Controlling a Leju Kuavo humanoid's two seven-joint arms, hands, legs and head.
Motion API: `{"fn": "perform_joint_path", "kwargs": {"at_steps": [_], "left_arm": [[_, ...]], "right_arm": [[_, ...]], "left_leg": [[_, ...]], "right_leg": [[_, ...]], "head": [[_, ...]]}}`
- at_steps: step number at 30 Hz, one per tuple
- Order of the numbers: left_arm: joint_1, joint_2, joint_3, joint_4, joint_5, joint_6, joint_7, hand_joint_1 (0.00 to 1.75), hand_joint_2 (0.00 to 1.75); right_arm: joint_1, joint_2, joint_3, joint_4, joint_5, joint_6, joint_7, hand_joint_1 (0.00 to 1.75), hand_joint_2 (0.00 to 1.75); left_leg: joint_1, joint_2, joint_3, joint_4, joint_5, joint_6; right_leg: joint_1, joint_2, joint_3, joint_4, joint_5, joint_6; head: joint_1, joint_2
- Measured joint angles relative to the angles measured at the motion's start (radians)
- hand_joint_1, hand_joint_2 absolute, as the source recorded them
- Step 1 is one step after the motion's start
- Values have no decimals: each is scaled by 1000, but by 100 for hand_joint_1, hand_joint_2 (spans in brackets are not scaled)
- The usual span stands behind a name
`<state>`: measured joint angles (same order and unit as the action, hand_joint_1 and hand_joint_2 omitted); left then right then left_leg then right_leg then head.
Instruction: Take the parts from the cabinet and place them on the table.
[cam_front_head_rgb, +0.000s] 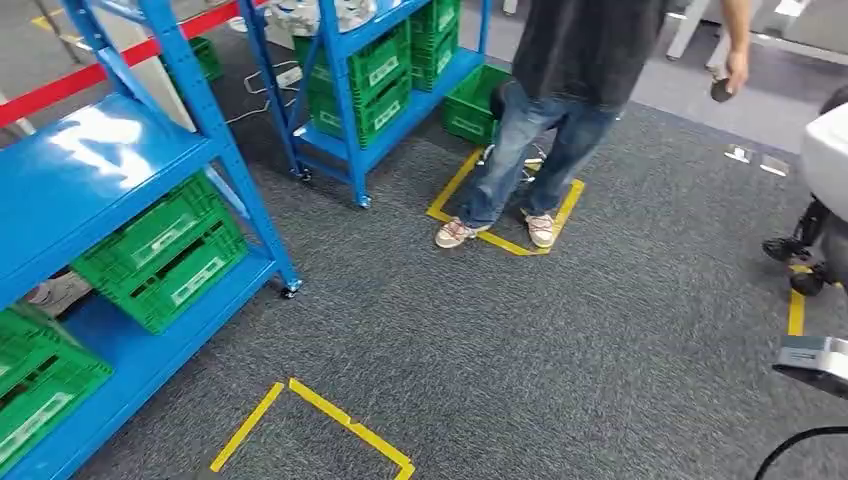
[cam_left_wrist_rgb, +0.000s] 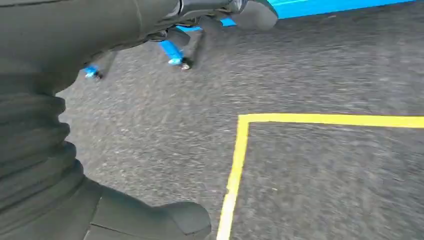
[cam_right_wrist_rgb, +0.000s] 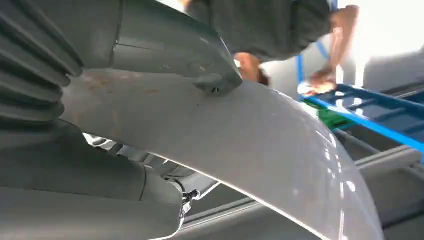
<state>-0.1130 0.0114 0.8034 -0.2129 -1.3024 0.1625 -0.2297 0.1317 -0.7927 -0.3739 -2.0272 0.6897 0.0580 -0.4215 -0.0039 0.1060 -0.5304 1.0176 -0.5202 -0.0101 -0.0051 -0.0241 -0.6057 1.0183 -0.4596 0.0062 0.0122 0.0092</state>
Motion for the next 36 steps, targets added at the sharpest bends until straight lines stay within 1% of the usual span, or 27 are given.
{"fn": "perform_joint_path", "kwargs": {"at_steps": [1,2,3,5,6,7,9,10,11,12,15,16,17,18,19,21,22,23,25,26,27,30,31,32,33,34,36], "left_arm": [[-10,-3,-2,0,-4,0,1,0,175],[-18,-6,-4,0,-7,0,2,0,175],[-25,-9,-8,0,-12,0,6,0,175],[-29,-14,-13,0,-20,-1,17,0,175],[-28,-18,-16,0,-23,-3,21,0,175],[-29,-20,-17,2,-27,-4,23,0,175],[-32,-23,-19,2,-33,-7,25,0,175],[-33,-23,-19,2,-37,-10,26,0,175],[-33,-23,-20,2,-37,-12,27,0,175],[-33,-24,-22,2,-37,-13,27,0,175],[-30,-26,-26,3,-37,-16,27,0,175],[-31,-31,-28,3,-39,-18,27,0,175],[-31,-26,-31,2,-40,-21,27,0,175],[-28,-26,-33,2,-41,-21,27,0,175],[-25,-26,-33,2,-41,-21,27,0,175],[-19,-26,-33,2,-43,-21,31,0,175],[-18,-25,-34,2,-47,-21,32,0,175],[-17,-25,-34,2,-48,-21,32,0,175],[-17,-25,-35,1,-52,-19,27,0,175],[-18,-26,-37,0,-53,-18,26,0,175],[-18,-26,-39,-1,-53,-18,25,0,175],[-25,-27,-42,-3,-53,-21,18,0,175],[-31,-31,-42,-3,-52,-22,15,0,175],[-36,-31,-42,-4,-49,-26,12,0,175],[-40,-35,-43,-4,-47,-32,8,0,175],[-43,-35,-43,-4,-47,-38,6,0,175],[-42,-35,-43,-4,-47,-43,6,0,175]], "right_arm": [[0,4,-8,0,3,-2,1,175,175],[-4,13,-16,0,8,-5,2,175,175],[-9,25,-21,0,28,-10,2,175,175],[-6,64,-21,0,65,-18,0,175,175],[-2,85,-21,-4,83,-20,-1,175,175],[5,104,-22,-7,91,-22,-2,175,175],[24,140,-32,-20,103,-27,-10,175,175],[36,158,-40,-29,111,-30,-19,175,175],[51,187,-54,-43,124,-36,-29,175,175],[65,222,-65,-59,139,-42,-42,175,175],[113,295,-82,-94,176,-63,-56,175,175],[128,321,-87,-108,190,-71,-58,175,175],[144,347,-90,-118,199,-80,-64,175,175],[149,368,-93,-129,208,-84,-66,175,175],[155,389,-93,-136,212,-87,-68,175,175],[178,427,-94,-146,214,-89,-74,175,175],[185,436,-94,-148,214,-90,-75,175,175],[187,463,-94,-153,212,-91,-86,175,175],[196,501,-93,-162,216,-100,-99,175,175],[200,518,-92,-168,222,-106,-105,175,175],[201,534,-88,-170,231,-110,-108,175,175],[204,588,-85,-182,253,-138,-109,175,175],[208,608,-81,-188,258,-146,-111,175,175],[213,631,-74,-196,261,-152,-115,175,175],[212,650,-68,-202,263,-158,-120,175,175],[212,671,-59,-205,267,-161,-126,175,175],[216,697,-47,-212,268,-164,-126,175,175]], "left_leg": [[0,-5,-4,5,-8,-8],[3,-51,-9,29,-28,-13],[5,-81,-33,85,-64,-13],[5,-99,-106,244,-139,-15],[5,-101,-132,299,-151,-15],[5,-101,-131,295,-134,-15],[7,-107,-75,174,-53,-12],[9,-126,-30,79,-8,-10],[15,-187,-3,15,-5,-8],[14,-195,1,3,-8,-7],[7,-162,4,7,-4,9],[18,-146,7,-6,5,20],[16,-134,10,-10,7,25],[15,-122,9,-10,8,29],[12,-108,8,-10,7,30],[7,-79,5,-8,5,33],[6,-66,5,-7,4,33],[5,-53,5,-7,3,33],[4,-32,8,-4,-1,29],[3,-22,11,-2,-4,26],[-5,-16,7,-1,-10,18],[2,9,22,-10,-16,2],[-2,16,31,-9,-20,-5],[4,-27,23,8,-30,-12],[5,-67,6,46,-60,-16],[7,-88,-26,119,-102,-18],[7,-100,-102,274,-165,-22]], "right_leg": [[-13,11,9,-10,9,-9],[-12,18,9,-12,11,-12],[-13,26,7,-12,13,-17],[-13,48,4,-12,14,-18],[-12,62,2,-11,14,-18],[-12,73,2,-11,15,-18],[-13,95,3,-8,15,-16],[-13,104,3,-5,15,-13],[-14,112,0,-3,16,-9],[-6,123,-5,2,16,-1],[-16,153,-13,-9,29,22],[-16,163,-14,-6,29,27],[-11,116,-23,14,13,27],[-8,74,-51,70,-25,30],[-9,50,-90,152,-69,33],[-10,32,-156,297,-122,35],[-10,30,-158,308,-118,35],[-10,28,-138,274,-95,33],[-9,9,-34,101,-21,25],[-5,-29,21,13,-6,18],[2,-40,19,3,-15,11],[8,-7,18,0,-17,-4],[1,3,22,-9,-10,-13],[-4,8,29,-14,-5,-17],[-5,14,28,-14,-2,-23],[-5,22,27,-14,-2,-27],[-4,46,25,-13,-2,-27]], "head": [[-3,0],[-3,0],[-8,0],[-11,0],[-11,0],[-11,0],[-12,0],[-12,0],[-13,0],[-12,0],[-12,0],[-12,0],[-8,0],[1,0],[4,0],[4,0],[4,0],[4,0],[5,0],[5,0],[4,0],[3,0],[3,0],[3,0],[-3,0],[-6,0],[-8,0]]}}
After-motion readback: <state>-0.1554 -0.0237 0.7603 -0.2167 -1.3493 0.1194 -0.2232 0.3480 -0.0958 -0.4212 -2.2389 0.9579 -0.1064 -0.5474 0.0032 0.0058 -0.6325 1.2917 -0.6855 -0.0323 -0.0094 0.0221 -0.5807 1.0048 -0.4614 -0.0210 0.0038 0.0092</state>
